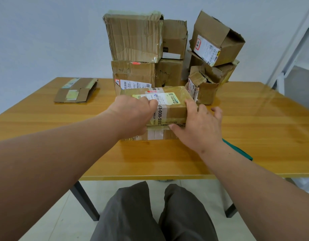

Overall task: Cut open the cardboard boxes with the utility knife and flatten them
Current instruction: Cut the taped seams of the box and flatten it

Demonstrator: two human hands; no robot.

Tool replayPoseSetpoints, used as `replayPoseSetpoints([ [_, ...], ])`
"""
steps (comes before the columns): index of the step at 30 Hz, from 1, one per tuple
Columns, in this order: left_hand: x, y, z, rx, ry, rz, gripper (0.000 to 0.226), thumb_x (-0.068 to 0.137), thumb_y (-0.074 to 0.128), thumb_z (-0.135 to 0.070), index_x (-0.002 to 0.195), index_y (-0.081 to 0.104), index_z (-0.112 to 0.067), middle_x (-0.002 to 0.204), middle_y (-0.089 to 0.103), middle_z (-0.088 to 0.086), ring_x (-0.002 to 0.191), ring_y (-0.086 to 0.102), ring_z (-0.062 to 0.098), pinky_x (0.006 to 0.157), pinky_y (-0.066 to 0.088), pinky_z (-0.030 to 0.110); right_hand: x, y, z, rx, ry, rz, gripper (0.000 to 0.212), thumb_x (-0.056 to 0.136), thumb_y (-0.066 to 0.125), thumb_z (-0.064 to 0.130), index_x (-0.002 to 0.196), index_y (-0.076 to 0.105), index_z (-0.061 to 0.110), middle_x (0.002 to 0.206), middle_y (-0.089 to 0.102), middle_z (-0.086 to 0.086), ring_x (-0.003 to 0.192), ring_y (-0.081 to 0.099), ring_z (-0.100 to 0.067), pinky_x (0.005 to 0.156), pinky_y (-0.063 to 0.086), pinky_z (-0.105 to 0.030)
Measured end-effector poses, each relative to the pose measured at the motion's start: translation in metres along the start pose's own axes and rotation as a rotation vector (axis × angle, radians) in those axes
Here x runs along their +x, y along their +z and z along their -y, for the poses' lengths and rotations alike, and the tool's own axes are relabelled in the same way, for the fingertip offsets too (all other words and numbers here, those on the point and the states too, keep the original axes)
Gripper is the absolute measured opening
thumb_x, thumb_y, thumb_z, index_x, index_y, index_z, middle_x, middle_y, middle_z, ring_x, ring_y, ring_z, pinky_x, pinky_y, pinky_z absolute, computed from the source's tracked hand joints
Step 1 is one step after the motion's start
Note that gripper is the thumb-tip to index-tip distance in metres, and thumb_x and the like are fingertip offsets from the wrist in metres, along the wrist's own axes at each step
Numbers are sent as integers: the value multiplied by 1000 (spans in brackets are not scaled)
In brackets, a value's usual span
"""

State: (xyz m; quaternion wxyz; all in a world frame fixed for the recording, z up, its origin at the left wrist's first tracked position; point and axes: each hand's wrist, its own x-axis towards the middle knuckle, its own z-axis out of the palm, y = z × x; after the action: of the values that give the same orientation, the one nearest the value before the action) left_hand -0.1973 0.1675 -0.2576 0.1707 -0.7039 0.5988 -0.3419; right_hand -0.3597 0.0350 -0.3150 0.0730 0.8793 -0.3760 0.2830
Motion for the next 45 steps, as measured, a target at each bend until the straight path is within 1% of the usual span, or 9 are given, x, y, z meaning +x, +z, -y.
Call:
replayPoseSetpoints([
  [8, -5, -4, 12, -74, 121, 26, 55, 82, 41, -59, 118, 43, -18, 67, 41, -7, 50, 42, 8, 36, 29, 23, -6, -12, 4, 53, -11, 20, 97, 61, 49, 86, 138, 35, 28, 122, 45, -4, 111, 49, -27, 104, 23, -55],
  [12, -12, -8, 21, -172, 131, 84, 57, 86, 20, -59, 120, 47, -22, 73, 51, -6, 55, 46, 9, 41, 32, 26, 4, -28, -1, 109, -107, 32, 66, 76, 58, 57, 133, 50, 25, 115, 41, 4, 112, 45, -20, 104, 20, -48],
  [17, -16, -28, 51, -769, -154, 196, 50, 86, 31, -70, 90, 62, -31, 73, 61, -9, 68, 57, 9, 54, 43, 27, 18, -47, -16, 517, 18, 106, 35, 84, 63, 51, 117, 58, 39, 90, 52, 28, 98, 57, -10, 92, 44, -41],
  [21, -20, -14, 66, -1332, -510, 61, 27, 85, 64, -52, 86, 70, -26, 86, 67, -4, 85, 61, 15, 66, 48, 31, 20, -42, -21, 840, 293, 82, 41, 92, 64, 41, 128, 56, 24, 103, 65, 8, 101, 62, -14, 89, 53, -37],
  [26, -12, 3, 42, -1145, -703, -206, 36, 86, 69, -41, 103, 41, -25, 89, 53, -9, 76, 53, 10, 54, 34, 26, 10, -26, 1, 668, 261, 42, 76, 82, 73, 46, 145, 38, 20, 132, 44, 3, 115, 46, -11, 95, 44, -31],
  [32, -10, 9, 21, -908, -565, -168, 23, 93, 51, -48, 92, 44, -27, 97, 47, -6, 76, 48, 15, 53, 29, 22, 3, -5, 28, 462, 366, -11, 105, 67, 80, 59, 146, 23, 22, 136, 39, -4, 122, 48, -26, 97, 45, -46],
  [36, -15, 17, 8, -615, -553, -48, 64, 66, 53, -81, 96, 28, -30, 96, 39, -8, 89, 35, 15, 74, 42, 36, 3, 2, 37, 402, 380, -86, 93, 73, 77, 52, 143, 26, 18, 130, 45, -7, 116, 50, -29, 92, 45, -46],
  [42, -5, 20, 2, -515, -572, 16, 83, 57, 62, -84, 111, 32, -28, 113, 49, -1, 106, 43, 26, 78, 49, 40, -1, -4, 21, 587, 324, 11, 90, 76, 75, 34, 149, 25, 17, 138, 44, -6, 121, 48, -24, 92, 44, -32],
  [45, -1, 19, 4, -529, -561, 4, 72, 66, 73, -64, 112, 31, -28, 115, 51, 1, 106, 46, 29, 74, 49, 40, -3, -11, 7, 714, 358, 68, 74, 83, 66, 19, 148, 32, 19, 134, 53, -2, 118, 54, -20, 96, 50, -38],
])
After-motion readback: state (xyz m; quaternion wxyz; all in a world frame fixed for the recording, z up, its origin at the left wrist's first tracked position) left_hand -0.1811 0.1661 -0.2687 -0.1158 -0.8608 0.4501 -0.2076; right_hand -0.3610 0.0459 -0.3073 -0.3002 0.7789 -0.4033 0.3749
